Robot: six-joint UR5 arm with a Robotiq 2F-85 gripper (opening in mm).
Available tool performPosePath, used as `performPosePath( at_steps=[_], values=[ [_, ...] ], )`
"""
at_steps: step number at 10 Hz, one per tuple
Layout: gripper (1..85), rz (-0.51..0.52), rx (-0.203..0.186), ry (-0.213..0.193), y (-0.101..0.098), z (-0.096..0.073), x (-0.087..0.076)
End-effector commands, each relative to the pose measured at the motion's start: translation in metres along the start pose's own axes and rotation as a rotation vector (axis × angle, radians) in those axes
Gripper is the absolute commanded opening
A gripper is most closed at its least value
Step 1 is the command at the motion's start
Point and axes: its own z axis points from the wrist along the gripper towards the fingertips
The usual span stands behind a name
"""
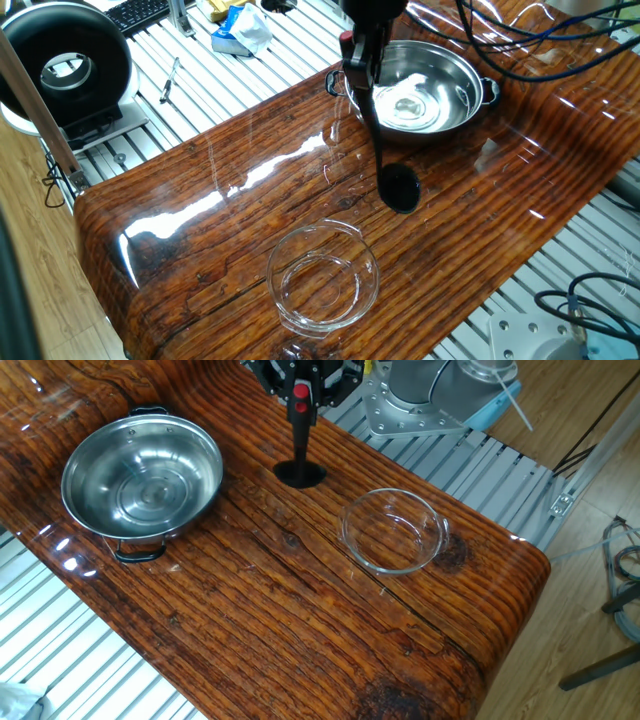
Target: Scoop water with a large spoon from one bowl to another
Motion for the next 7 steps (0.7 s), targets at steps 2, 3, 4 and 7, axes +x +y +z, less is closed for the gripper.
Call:
performPosePath(
  at_steps=[2, 3, 4, 7],
  values=[
    [1.0, 0.063, -0.032, 0.034, 0.009, -0.001, 0.009],
    [1.0, 0.073, -0.037, 0.037, 0.010, -0.001, 0.009],
    [1.0, 0.087, -0.036, 0.040, 0.016, -0.006, 0.008],
    [1.0, 0.125, -0.039, 0.036, 0.043, -0.018, 0.002]
  ],
)
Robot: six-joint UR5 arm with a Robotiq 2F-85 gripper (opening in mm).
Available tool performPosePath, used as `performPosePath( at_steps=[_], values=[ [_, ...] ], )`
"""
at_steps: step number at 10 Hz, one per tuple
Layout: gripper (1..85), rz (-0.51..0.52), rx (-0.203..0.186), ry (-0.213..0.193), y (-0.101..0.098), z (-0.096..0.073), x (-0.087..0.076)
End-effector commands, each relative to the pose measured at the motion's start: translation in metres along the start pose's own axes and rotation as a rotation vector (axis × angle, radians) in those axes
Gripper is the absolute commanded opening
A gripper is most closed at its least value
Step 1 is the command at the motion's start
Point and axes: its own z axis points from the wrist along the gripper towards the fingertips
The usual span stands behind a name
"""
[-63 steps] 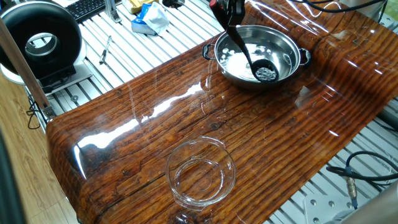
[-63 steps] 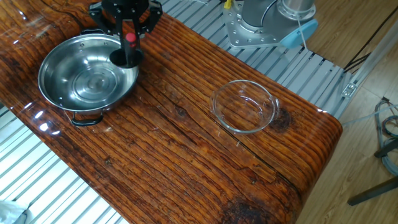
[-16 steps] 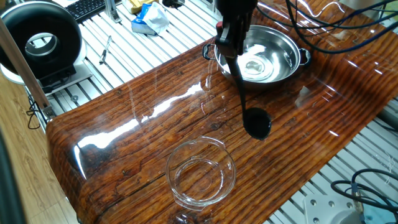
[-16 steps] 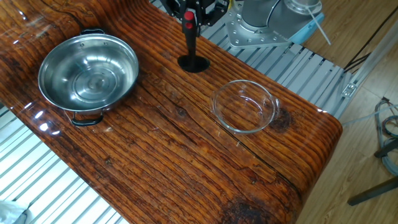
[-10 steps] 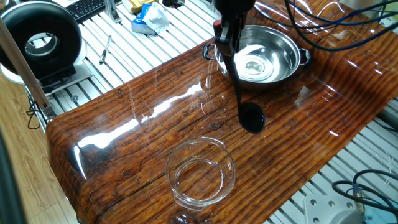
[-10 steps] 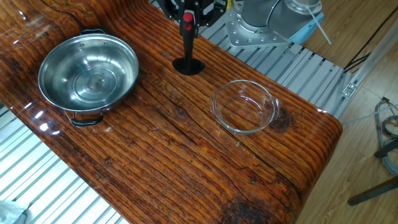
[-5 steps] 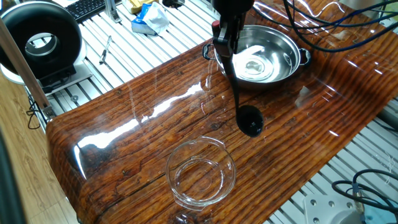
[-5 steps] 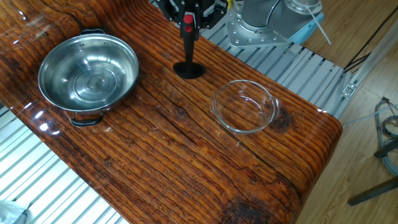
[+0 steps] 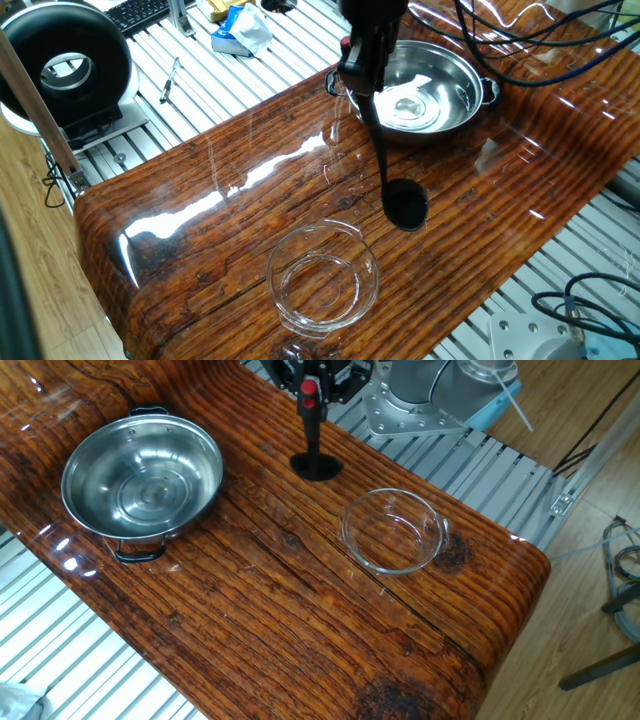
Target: Scoop water with a large spoon from one bowl to another
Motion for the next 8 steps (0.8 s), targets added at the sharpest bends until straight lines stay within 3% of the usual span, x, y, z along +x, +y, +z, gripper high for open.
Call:
performPosePath(
  at_steps=[1, 8],
  values=[
    [1.0, 0.044, -0.021, -0.006, 0.030, -0.009, -0.003],
    [1.0, 0.117, -0.032, -0.037, 0.075, -0.005, -0.009]
  ],
)
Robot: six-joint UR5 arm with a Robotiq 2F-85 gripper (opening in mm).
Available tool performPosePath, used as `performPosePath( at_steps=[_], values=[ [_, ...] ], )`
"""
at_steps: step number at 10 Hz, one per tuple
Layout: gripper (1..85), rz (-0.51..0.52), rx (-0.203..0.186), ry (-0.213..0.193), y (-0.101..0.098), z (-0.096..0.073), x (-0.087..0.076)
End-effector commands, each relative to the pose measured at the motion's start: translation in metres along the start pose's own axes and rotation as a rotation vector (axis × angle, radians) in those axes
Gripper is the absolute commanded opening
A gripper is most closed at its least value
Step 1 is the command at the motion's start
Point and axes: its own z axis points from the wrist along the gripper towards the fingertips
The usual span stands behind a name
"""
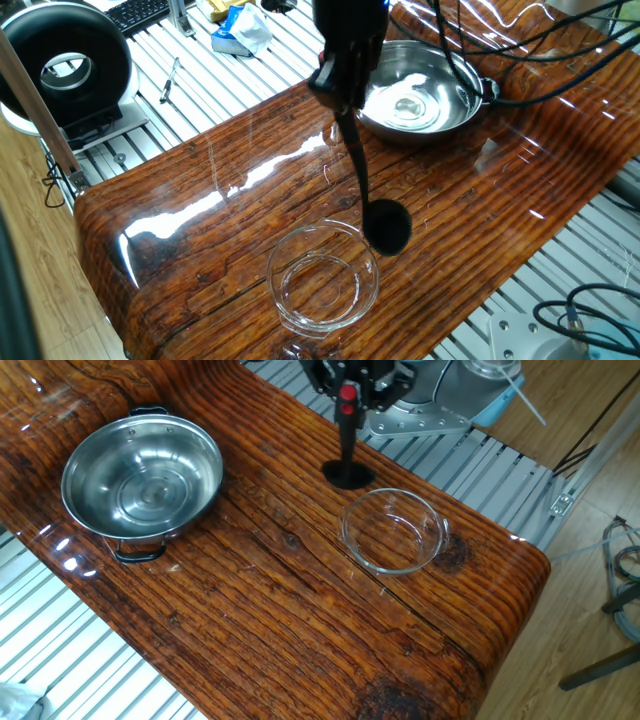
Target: Scoop water with a large spoon from one bowl to another
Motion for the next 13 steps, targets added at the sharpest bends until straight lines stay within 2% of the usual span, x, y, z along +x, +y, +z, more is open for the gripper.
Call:
performPosePath(
  at_steps=[1, 3, 6, 8, 11, 13],
  values=[
    [1.0, 0.036, -0.017, -0.019, 0.026, 0.002, 0.000],
    [1.0, 0.048, -0.011, -0.029, 0.033, 0.003, 0.001],
    [1.0, 0.010, -0.003, -0.028, 0.017, 0.008, -0.009],
    [1.0, 0.004, -0.004, -0.029, 0.014, 0.010, -0.012],
    [1.0, 0.003, -0.001, -0.029, 0.013, 0.009, -0.011],
    [1.0, 0.005, 0.014, -0.019, 0.008, 0.004, -0.005]
  ],
)
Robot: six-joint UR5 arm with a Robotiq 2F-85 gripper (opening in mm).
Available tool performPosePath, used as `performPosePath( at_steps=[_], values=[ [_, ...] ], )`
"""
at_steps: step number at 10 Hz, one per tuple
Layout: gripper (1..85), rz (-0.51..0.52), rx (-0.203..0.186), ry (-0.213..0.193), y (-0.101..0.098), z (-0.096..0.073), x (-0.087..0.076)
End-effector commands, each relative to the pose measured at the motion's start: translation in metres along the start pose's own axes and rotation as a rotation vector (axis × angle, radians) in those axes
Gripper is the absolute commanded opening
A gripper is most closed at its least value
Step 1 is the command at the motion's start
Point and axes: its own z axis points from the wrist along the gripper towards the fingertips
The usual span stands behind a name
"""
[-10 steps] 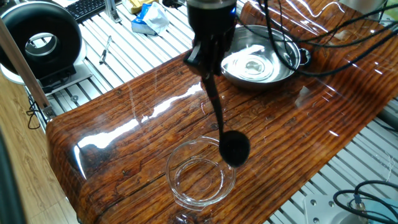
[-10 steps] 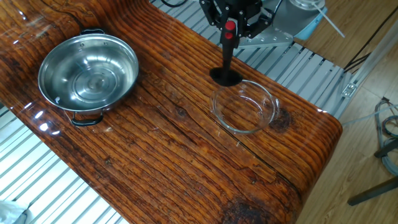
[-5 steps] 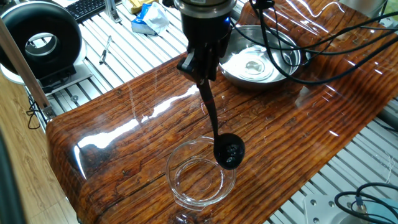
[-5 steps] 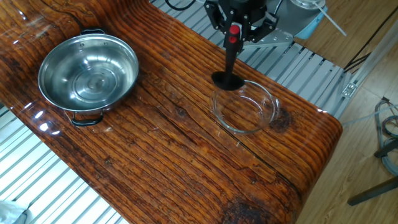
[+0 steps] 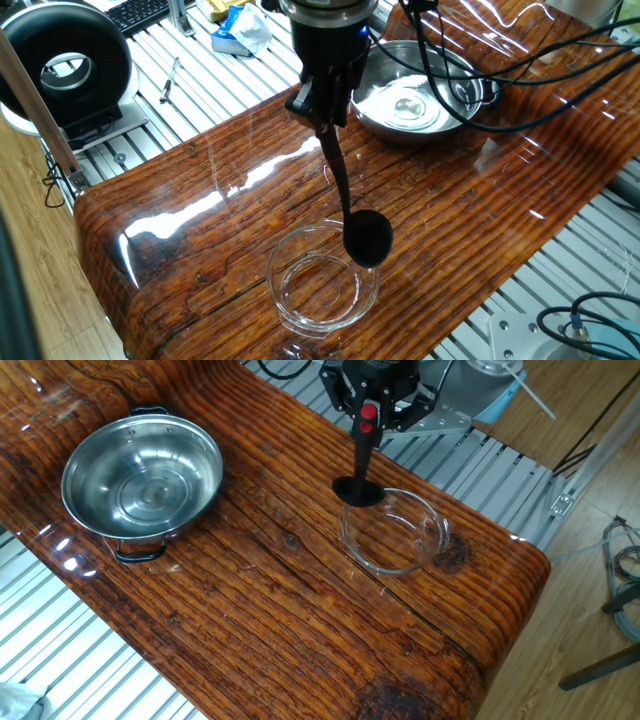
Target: Scoop water with a large spoon from one bowl to another
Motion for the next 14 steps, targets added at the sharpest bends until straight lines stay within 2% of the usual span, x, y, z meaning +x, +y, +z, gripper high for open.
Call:
performPosePath(
  at_steps=[1, 5, 14],
  values=[
    [1.0, -0.001, 0.002, 0.006, -0.004, -0.006, 0.004],
    [1.0, 0.005, 0.010, 0.007, -0.006, -0.012, 0.010],
    [1.0, 0.040, 0.018, -0.074, -0.009, -0.013, -0.011]
  ],
)
